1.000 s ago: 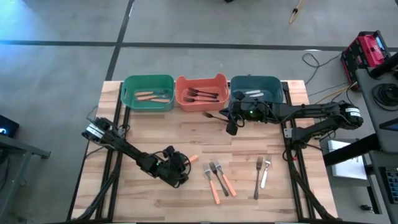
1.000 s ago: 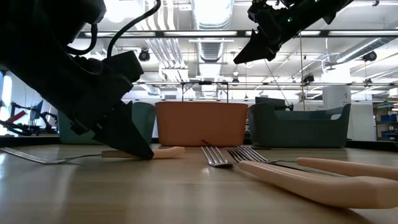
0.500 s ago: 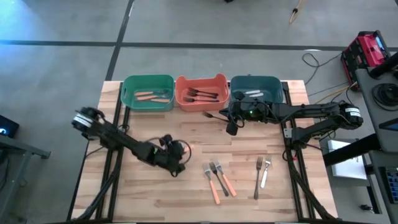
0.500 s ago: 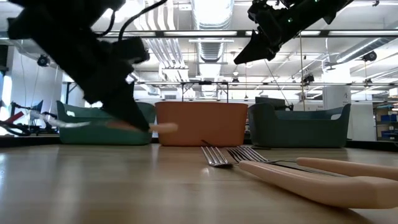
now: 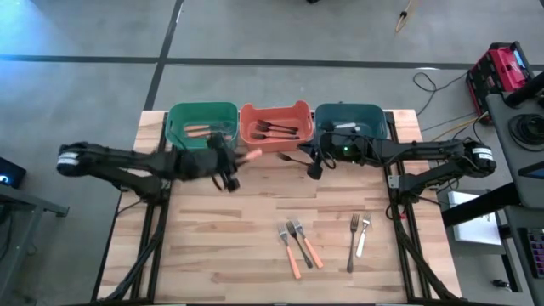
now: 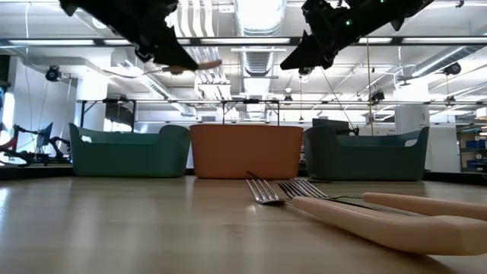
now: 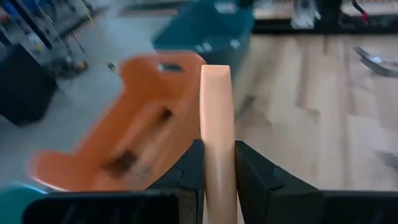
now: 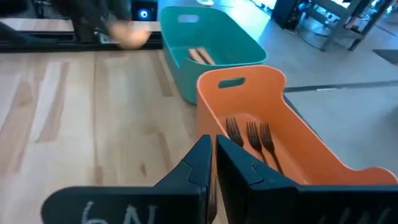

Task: Sort silverware by color (type)
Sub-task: Put the orange fork into the green bin

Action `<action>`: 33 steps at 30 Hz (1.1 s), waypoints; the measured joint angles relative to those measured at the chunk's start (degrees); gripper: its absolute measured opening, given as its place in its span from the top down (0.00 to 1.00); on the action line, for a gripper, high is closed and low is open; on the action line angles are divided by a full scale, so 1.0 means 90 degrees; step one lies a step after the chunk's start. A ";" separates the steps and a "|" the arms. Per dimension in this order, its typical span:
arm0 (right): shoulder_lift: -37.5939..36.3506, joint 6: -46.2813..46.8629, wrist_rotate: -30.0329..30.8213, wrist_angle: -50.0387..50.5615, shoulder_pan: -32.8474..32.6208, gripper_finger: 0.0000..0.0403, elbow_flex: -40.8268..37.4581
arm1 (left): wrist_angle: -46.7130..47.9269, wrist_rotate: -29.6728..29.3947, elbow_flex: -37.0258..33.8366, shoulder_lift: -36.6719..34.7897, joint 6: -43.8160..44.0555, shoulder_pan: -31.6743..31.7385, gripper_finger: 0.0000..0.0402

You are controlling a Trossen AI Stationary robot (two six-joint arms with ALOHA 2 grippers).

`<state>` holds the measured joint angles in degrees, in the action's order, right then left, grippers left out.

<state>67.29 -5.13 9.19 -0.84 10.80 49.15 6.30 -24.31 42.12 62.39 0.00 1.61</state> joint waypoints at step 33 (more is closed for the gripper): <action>0.0359 -0.1446 0.0004 -0.1002 0.1805 0.97 0.0000 | 0.1766 0.2113 0.0511 0.1312 -0.2371 0.5468 0.88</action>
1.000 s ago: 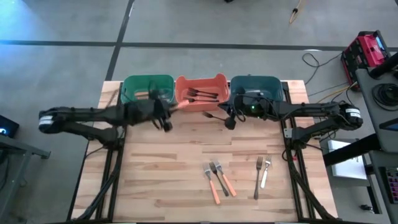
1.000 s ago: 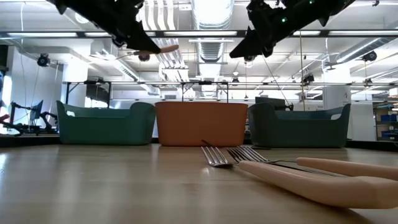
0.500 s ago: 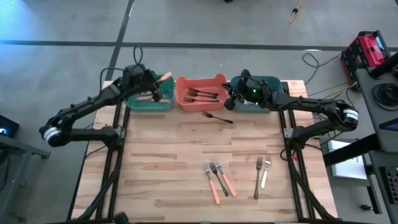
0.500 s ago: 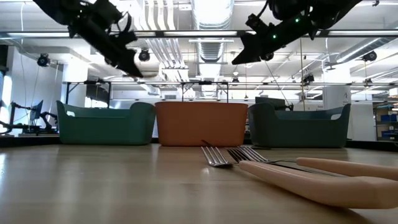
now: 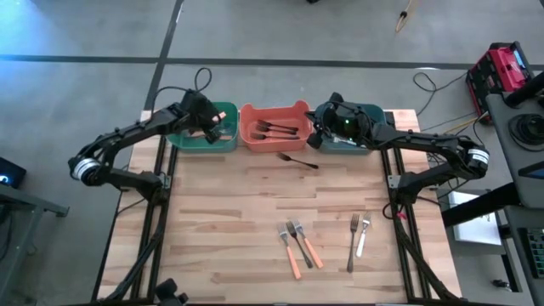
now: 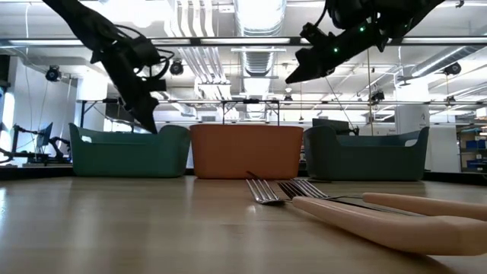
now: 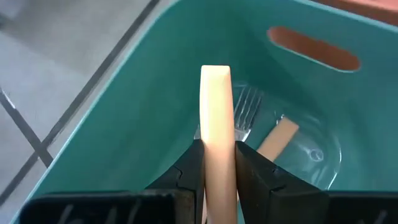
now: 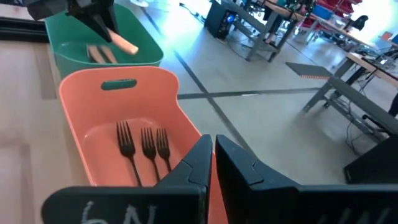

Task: Sort silverware by color (type)
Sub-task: Put the orange fork into the green bin

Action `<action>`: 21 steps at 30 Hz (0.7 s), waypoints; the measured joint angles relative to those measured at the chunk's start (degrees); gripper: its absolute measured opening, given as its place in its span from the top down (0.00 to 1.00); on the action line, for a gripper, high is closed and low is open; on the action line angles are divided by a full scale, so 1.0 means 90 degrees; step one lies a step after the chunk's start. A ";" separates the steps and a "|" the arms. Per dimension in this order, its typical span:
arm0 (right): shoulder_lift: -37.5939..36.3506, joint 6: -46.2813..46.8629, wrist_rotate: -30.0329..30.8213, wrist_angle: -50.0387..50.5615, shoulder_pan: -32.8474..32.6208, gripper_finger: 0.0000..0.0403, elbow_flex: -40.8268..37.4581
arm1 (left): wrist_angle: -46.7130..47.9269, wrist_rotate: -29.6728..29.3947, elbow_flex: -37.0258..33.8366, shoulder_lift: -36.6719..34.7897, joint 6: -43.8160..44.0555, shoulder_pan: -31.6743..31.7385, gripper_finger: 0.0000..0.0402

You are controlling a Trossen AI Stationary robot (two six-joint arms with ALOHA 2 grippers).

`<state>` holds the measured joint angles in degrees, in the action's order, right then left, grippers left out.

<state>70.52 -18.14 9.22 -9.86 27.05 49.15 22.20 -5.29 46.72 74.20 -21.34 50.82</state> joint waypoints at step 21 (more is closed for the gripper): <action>0.0000 0.0024 -0.0004 0.0256 -0.0002 0.97 0.0000 | 0.1002 0.0721 0.0858 0.1302 -0.1911 0.0582 0.87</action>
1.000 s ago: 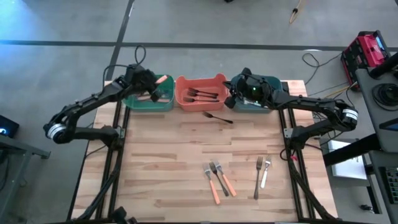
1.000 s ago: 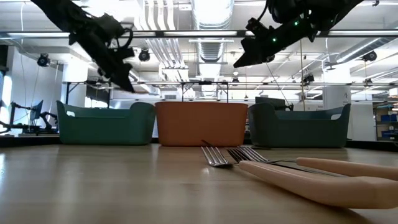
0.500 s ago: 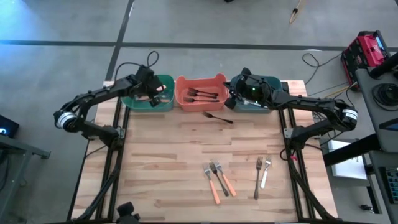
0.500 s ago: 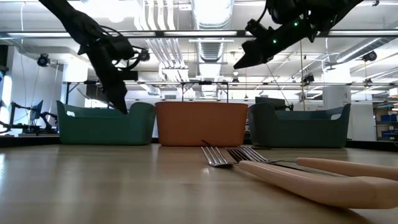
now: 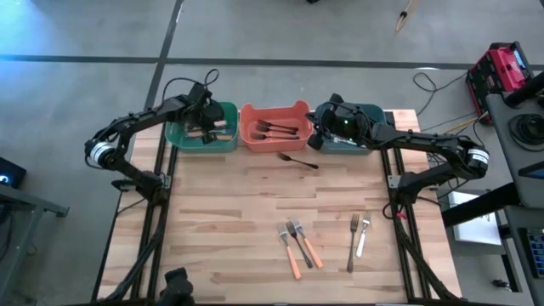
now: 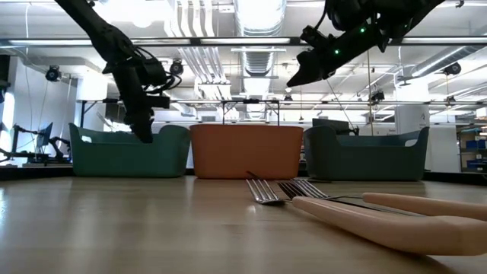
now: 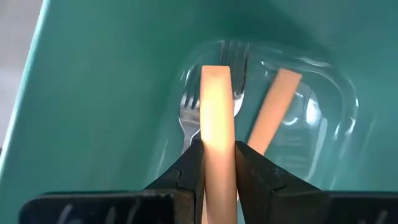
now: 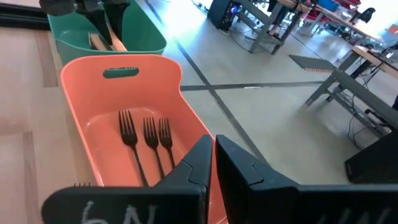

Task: Sort silverware by color (type)
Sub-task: Put the orange fork into the green bin, then put the black fork into the orange bin

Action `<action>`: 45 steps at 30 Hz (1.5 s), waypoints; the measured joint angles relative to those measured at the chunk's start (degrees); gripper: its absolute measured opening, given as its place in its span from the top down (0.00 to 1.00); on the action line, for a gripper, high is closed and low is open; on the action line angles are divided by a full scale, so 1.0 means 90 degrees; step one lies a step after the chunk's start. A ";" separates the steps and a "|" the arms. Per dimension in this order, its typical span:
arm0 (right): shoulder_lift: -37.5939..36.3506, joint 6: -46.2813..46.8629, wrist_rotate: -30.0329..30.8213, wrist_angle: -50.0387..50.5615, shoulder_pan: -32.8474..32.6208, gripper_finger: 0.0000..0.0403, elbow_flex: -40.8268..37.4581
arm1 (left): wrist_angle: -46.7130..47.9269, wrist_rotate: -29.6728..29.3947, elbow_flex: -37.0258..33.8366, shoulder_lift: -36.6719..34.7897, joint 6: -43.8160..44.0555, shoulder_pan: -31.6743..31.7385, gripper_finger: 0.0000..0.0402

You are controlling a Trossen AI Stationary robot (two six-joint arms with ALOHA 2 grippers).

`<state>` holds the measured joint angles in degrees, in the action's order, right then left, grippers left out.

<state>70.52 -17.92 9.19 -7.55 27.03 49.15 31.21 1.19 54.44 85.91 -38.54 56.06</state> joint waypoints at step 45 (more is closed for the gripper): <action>-0.0002 0.0162 -0.0007 0.0000 0.0000 0.97 0.0000 | 0.0088 -0.0310 0.0216 0.0858 0.0474 0.0074 0.78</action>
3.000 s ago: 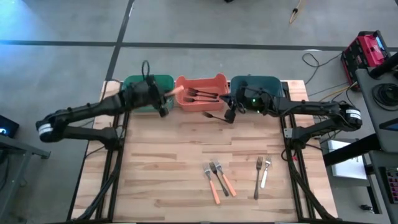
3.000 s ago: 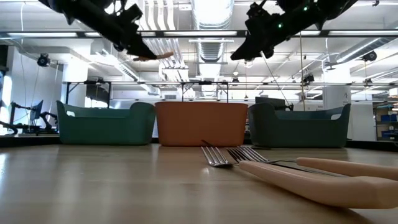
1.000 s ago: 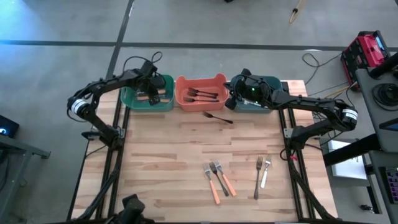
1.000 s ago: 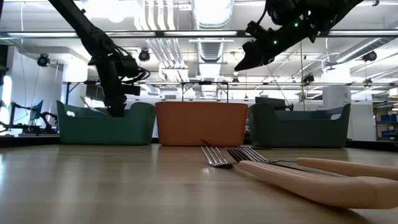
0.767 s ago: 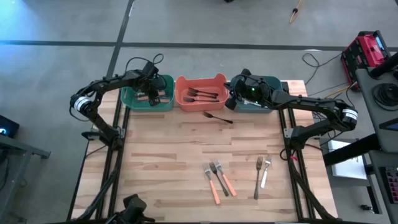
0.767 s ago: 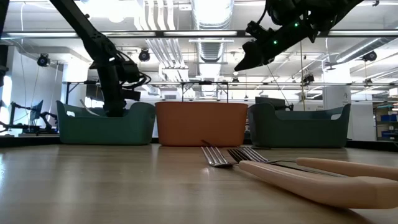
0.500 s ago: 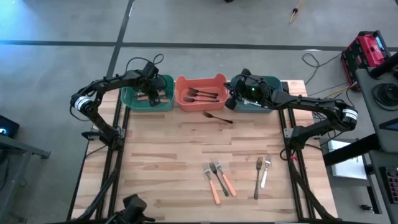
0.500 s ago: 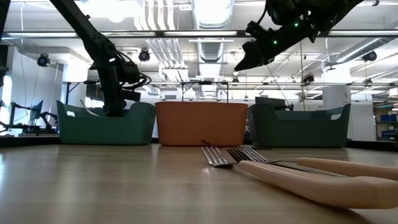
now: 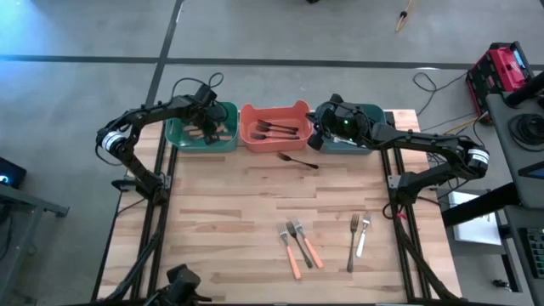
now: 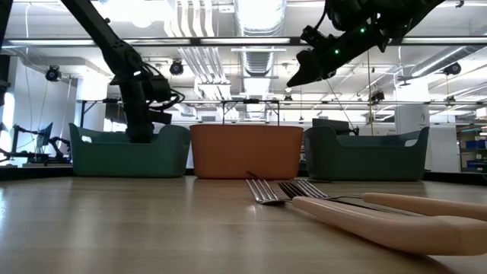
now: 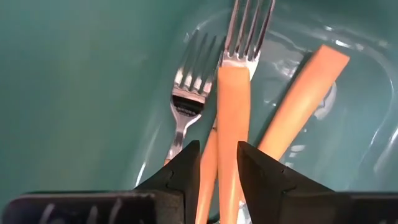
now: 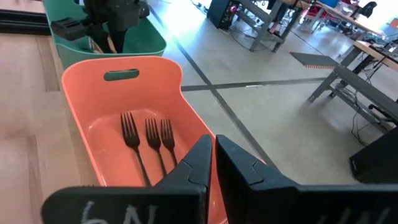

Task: Sort silverware by color (type)
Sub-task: Put the black fork into the orange bin

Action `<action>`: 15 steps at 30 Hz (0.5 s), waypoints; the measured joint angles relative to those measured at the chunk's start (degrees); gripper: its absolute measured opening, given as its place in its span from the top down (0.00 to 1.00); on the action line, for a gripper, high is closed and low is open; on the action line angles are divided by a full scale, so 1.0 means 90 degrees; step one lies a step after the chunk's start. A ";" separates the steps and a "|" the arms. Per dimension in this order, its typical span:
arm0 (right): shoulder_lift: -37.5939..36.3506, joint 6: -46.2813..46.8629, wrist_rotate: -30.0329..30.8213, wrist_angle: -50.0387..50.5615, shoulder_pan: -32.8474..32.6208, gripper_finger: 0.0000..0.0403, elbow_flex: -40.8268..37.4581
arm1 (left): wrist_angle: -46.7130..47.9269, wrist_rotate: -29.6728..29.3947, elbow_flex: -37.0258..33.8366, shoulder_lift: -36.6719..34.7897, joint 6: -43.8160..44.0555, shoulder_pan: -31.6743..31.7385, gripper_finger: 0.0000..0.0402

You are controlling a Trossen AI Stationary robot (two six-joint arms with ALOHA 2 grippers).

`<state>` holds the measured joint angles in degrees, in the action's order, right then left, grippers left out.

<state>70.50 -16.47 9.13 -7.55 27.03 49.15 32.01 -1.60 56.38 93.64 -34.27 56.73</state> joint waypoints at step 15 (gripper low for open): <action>0.0000 0.0113 -0.0002 0.0000 -0.0004 0.97 0.0000 | -0.0121 0.0619 -0.0039 -0.1041 0.0786 -0.0003 0.81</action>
<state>70.50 -15.45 9.10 -7.55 26.99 49.15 30.92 3.98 56.02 84.27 -27.20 56.71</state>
